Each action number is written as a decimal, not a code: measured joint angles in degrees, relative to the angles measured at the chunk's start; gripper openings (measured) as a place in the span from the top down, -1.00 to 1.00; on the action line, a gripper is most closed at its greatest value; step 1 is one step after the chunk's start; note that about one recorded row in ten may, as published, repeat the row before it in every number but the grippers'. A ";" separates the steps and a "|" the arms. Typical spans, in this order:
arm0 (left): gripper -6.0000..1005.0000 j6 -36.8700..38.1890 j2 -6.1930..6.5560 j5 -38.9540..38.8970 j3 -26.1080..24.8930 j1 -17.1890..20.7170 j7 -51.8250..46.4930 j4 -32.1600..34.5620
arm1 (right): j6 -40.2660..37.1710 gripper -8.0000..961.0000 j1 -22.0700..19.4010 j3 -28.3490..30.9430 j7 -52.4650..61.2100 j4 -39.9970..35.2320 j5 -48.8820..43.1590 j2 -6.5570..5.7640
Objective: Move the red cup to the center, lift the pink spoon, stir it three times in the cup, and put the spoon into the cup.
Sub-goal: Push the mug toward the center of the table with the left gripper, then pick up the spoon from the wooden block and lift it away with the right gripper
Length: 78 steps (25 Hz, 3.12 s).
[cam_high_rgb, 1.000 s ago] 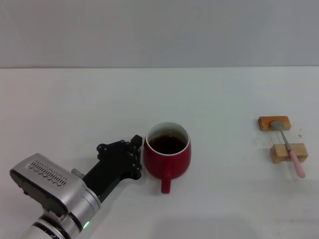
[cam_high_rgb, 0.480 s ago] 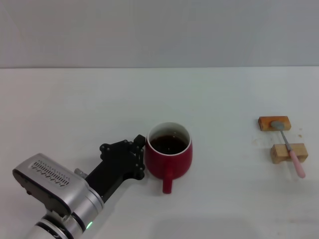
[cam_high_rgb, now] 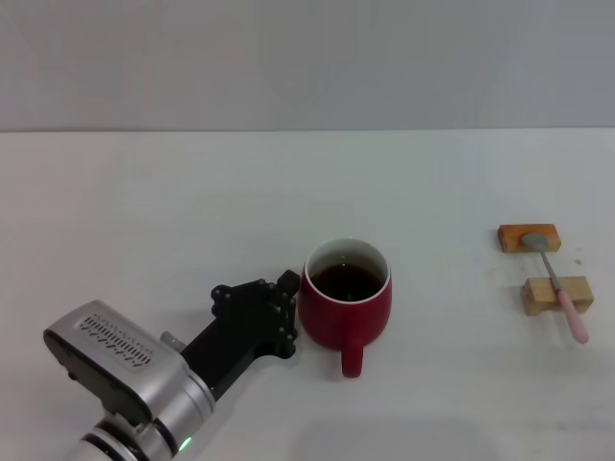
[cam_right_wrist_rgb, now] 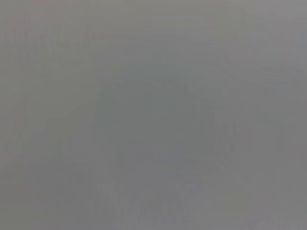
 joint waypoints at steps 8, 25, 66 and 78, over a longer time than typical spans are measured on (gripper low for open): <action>0.94 -0.16 -0.01 -0.20 -0.52 0.22 -0.16 0.32 | 0.00 -0.46 -0.05 0.00 0.03 0.00 0.00 -0.09; 0.93 0.00 0.00 0.04 0.71 -0.60 0.15 -0.54 | 0.00 -0.46 -0.04 0.00 0.73 -0.45 -0.01 -0.09; -0.62 16.58 0.79 -0.26 -17.54 14.14 -0.36 6.69 | 9.82 -0.59 -1.76 -9.71 3.04 -1.09 -0.57 0.28; -0.62 16.67 0.79 0.01 -17.44 14.18 -1.01 7.08 | 14.51 -0.58 0.02 -11.00 2.82 -0.80 -0.57 0.26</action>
